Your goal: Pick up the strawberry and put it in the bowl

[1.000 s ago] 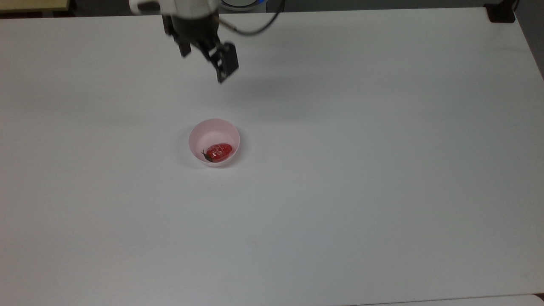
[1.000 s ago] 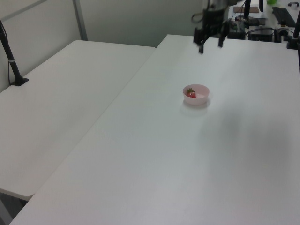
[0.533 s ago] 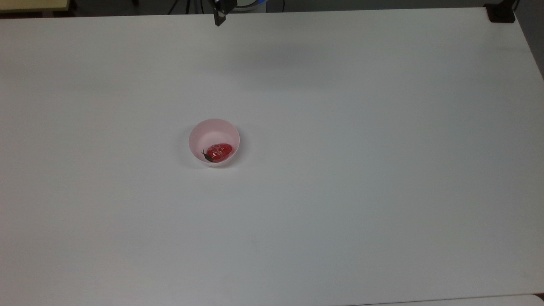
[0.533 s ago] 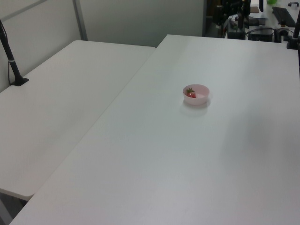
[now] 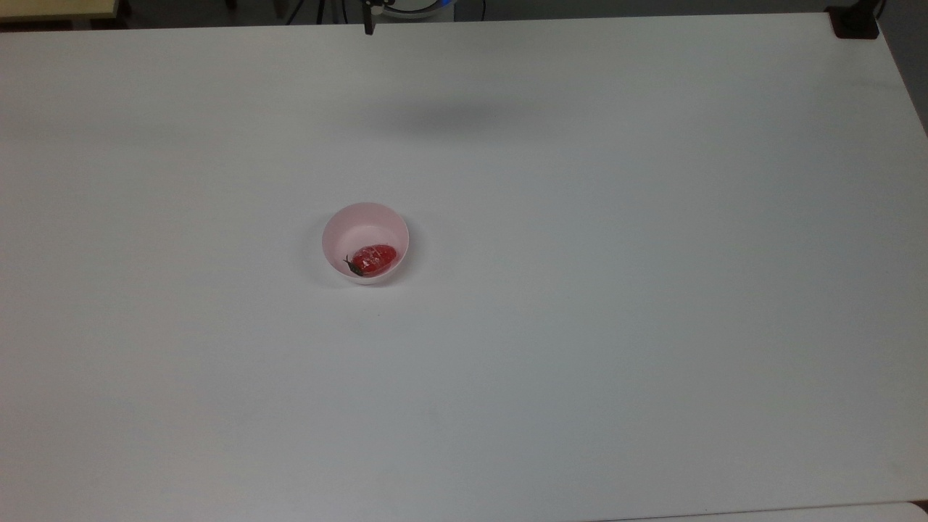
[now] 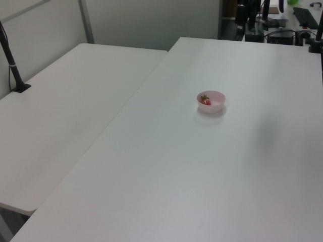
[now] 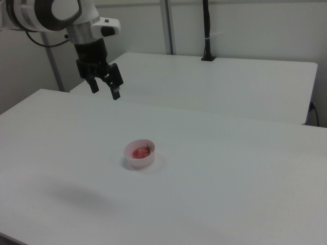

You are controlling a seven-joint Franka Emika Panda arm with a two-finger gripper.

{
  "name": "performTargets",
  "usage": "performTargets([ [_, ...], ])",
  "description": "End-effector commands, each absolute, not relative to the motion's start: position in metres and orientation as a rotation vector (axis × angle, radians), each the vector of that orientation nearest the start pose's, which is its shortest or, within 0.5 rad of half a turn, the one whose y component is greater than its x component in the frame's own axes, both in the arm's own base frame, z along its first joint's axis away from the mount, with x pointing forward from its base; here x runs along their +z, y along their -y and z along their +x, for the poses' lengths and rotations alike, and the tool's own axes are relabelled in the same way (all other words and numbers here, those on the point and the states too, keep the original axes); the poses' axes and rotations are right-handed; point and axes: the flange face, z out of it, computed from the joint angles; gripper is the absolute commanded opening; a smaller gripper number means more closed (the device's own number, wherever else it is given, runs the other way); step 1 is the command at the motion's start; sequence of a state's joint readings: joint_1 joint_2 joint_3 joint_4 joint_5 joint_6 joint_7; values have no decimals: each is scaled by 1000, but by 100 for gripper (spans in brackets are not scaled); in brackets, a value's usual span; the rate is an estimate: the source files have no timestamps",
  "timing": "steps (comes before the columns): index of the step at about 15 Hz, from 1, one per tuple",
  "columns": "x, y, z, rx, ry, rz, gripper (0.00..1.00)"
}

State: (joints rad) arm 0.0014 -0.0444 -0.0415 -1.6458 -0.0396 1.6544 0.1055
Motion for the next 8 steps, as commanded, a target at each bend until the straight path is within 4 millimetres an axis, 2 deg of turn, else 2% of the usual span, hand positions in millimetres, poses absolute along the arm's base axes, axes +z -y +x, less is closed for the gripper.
performTargets([
  [1,619,34,547,-113,-72,-3164,100],
  [8,619,34,547,-118,-91,-3164,100],
])
